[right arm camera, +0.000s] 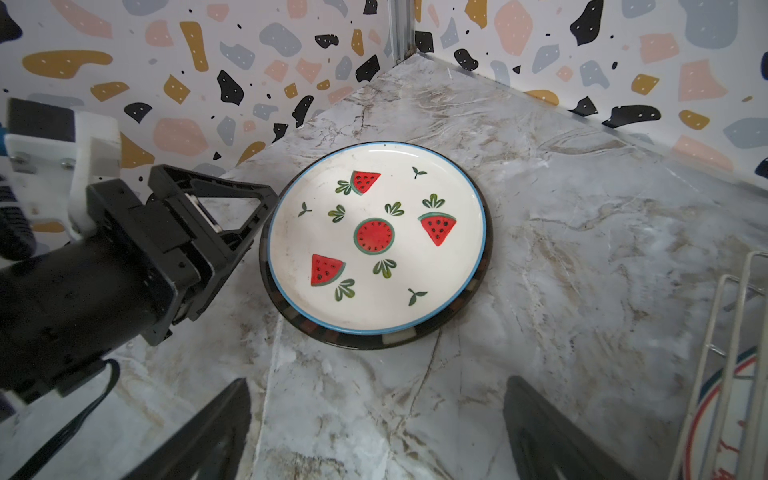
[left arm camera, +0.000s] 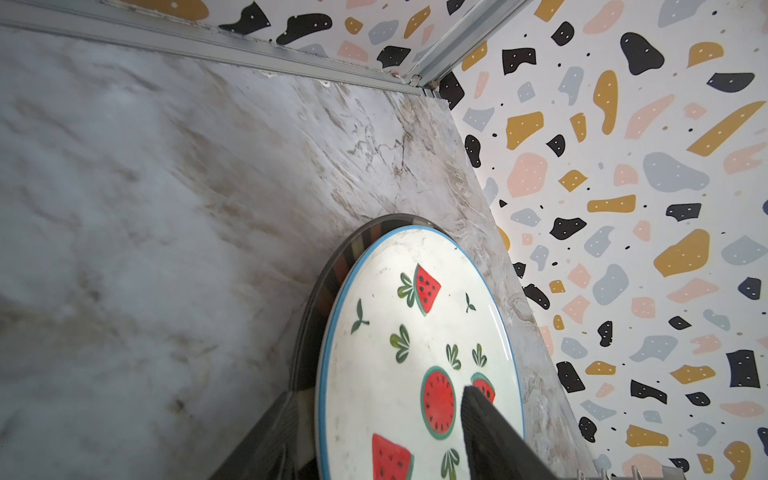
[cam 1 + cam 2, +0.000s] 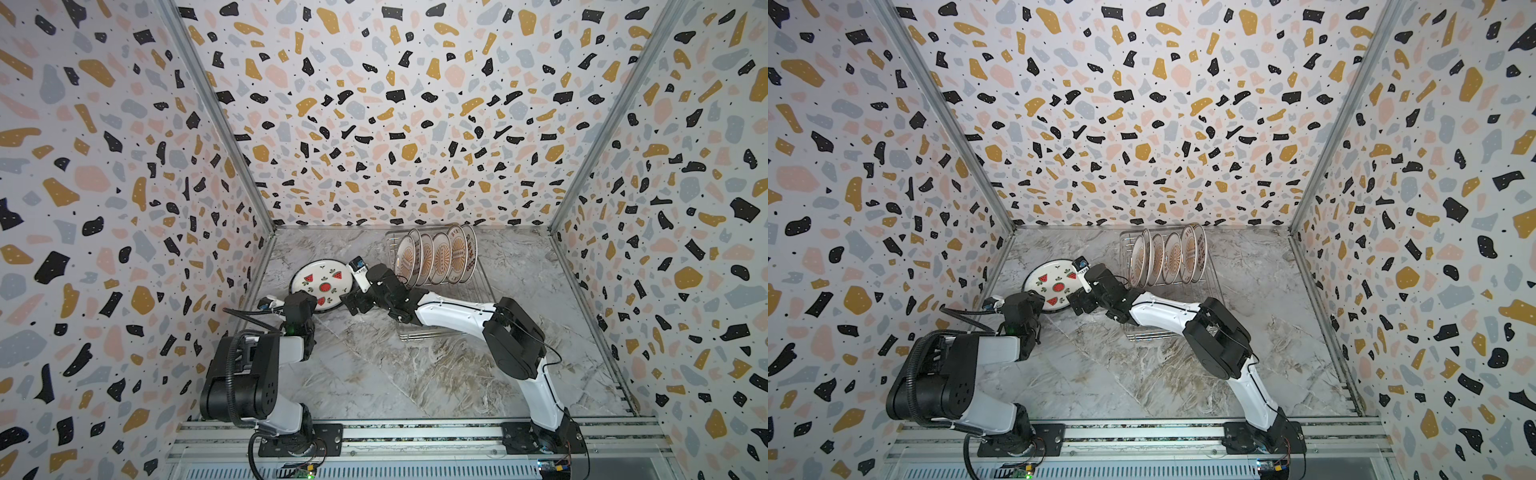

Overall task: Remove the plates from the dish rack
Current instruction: 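Open the right gripper and withdraw it toward the rack while left lifts away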

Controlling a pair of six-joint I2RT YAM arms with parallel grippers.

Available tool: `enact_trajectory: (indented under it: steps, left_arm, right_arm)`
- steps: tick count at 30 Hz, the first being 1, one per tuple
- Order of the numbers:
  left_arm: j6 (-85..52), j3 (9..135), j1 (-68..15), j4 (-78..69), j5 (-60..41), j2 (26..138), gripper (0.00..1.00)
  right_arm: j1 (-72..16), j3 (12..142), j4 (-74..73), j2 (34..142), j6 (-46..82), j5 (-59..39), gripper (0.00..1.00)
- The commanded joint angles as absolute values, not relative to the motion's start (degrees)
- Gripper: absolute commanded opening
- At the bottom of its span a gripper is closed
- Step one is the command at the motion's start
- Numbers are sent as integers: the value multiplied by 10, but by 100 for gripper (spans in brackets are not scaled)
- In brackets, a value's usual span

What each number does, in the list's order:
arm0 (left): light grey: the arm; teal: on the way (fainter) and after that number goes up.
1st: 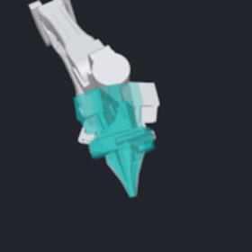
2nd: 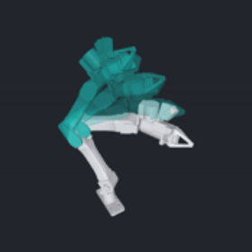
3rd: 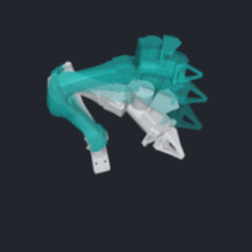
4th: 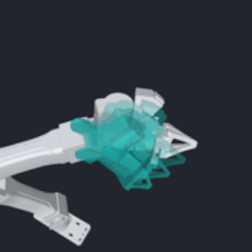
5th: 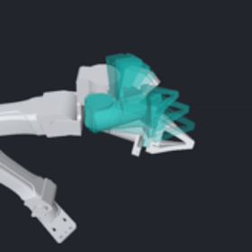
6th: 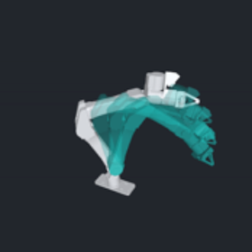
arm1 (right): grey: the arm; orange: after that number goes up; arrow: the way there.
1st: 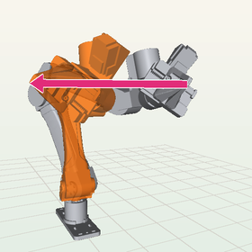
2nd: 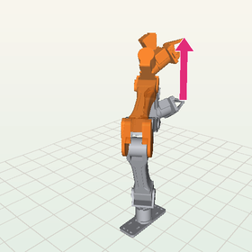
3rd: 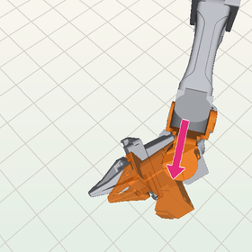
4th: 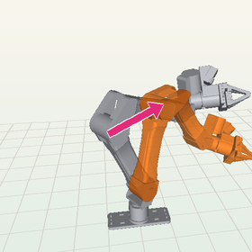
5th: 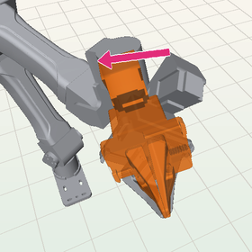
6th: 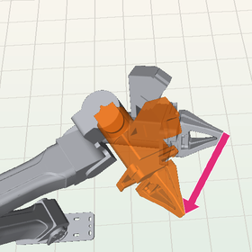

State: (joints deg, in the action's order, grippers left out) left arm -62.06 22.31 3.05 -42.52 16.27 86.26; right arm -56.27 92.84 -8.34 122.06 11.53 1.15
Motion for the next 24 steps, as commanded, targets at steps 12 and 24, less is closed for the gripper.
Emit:
enact_trajectory:
  steps: [12, 24]
  left_arm:
    - [-598, 175, 30, -354, 191, 630, 100]
    - [-567, 113, -13, -330, 62, 391, 100]
  right_arm:
    - [-591, 839, -126, 1064, 85, 39, 96]
    - [-606, 628, -208, 860, 103, 126, 99]
